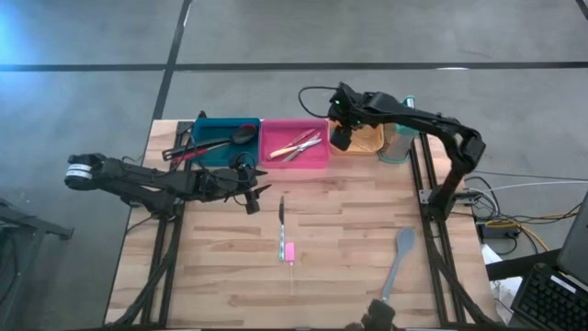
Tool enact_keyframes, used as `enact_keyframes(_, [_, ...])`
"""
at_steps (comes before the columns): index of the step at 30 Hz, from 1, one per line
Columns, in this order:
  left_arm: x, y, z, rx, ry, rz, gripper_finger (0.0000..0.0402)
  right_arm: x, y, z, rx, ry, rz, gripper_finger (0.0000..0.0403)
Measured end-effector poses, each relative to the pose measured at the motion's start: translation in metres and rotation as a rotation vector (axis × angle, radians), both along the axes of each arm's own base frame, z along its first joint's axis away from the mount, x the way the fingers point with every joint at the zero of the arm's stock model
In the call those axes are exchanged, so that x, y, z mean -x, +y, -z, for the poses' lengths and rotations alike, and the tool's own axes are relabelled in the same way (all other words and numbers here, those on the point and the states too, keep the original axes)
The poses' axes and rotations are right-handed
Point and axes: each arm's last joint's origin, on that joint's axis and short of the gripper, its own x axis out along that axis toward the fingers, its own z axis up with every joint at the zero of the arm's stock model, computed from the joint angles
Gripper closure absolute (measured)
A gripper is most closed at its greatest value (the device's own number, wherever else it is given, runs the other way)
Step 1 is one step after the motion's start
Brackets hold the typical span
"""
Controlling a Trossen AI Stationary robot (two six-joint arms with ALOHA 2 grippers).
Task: Pick & Place Kitchen Items
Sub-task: Put the gray serving spoon into the blue bin
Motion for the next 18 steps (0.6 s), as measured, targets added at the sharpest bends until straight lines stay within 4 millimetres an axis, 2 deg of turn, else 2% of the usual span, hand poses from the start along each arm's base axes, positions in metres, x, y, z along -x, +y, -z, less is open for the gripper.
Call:
enact_keyframes(9, [0.000, 0.000, 0.000, 0.001, 0.000, 0.000, 0.0206, 0.019, 0.065, -0.036, -0.031, -0.136, 0.040, 0.0247])
enact_keyframes(18, [0.000, 0.000, 0.000, 0.008, -0.004, -0.003, 0.0206, 0.037, 0.123, -0.060, -0.083, -0.264, 0.032, 0.0270])
